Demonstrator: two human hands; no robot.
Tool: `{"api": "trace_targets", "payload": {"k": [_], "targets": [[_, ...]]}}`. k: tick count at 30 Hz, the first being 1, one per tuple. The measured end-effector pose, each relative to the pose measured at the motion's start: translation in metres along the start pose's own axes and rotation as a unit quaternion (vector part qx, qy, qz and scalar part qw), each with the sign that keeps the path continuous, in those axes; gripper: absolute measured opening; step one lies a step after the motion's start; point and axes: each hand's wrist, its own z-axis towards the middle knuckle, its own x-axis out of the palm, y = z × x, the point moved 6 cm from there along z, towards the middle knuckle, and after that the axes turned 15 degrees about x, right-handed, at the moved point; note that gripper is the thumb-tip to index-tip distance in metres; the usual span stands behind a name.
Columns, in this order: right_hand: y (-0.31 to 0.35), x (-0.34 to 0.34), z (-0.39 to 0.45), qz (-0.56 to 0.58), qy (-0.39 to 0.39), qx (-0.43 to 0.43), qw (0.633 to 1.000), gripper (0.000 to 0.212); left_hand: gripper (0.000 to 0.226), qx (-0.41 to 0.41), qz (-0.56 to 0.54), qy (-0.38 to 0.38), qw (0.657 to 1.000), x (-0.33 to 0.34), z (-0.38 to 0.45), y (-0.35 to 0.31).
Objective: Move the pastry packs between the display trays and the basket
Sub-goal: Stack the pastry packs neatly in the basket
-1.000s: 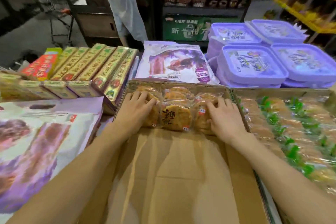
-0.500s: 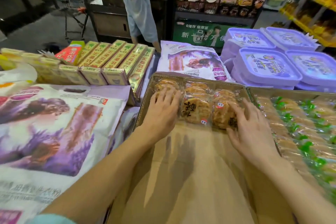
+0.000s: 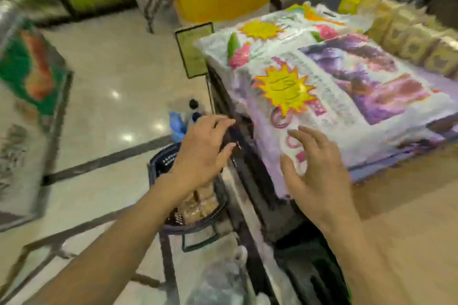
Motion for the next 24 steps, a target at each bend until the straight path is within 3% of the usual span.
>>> {"api": "trace_targets", "payload": {"k": [4, 10, 13, 16, 18, 21, 24], "targets": [[0.055, 0.127, -0.023, -0.018, 0.141, -0.045, 0.989, 0.044, 0.06, -0.201, 0.037, 0.095, 0.974, -0.02, -0.149, 0.084], [0.066, 0.322, -0.023, -0.197, 0.314, -0.081, 0.925, 0.058, 0.059, -0.3, 0.011, 0.208, 0.931, 0.037, -0.285, 0.19], [0.047, 0.424, -0.008, -0.258, 0.383, -0.032, 0.886, 0.06, 0.059, -0.323, -0.056, 0.257, 0.909, 0.098, -0.315, 0.252], [0.015, 0.525, 0.007, -0.253, 0.423, 0.097, 0.865, 0.06, 0.06, -0.371, -0.145, 0.261, 0.879, 0.176, -0.333, 0.311], [-0.018, 0.591, 0.012, -0.214, 0.416, 0.202, 0.86, 0.056, 0.063, -0.459, -0.225, 0.226, 0.829, 0.242, -0.349, 0.346], [-0.081, 0.685, 0.012, -0.165, 0.379, 0.346, 0.842, 0.06, 0.062, -0.606, -0.297, 0.146, 0.723, 0.348, -0.383, 0.392], [-0.158, 0.777, 0.015, -0.182, 0.361, 0.387, 0.829, 0.072, 0.047, -0.693, -0.306, 0.082, 0.648, 0.457, -0.411, 0.426]]}}
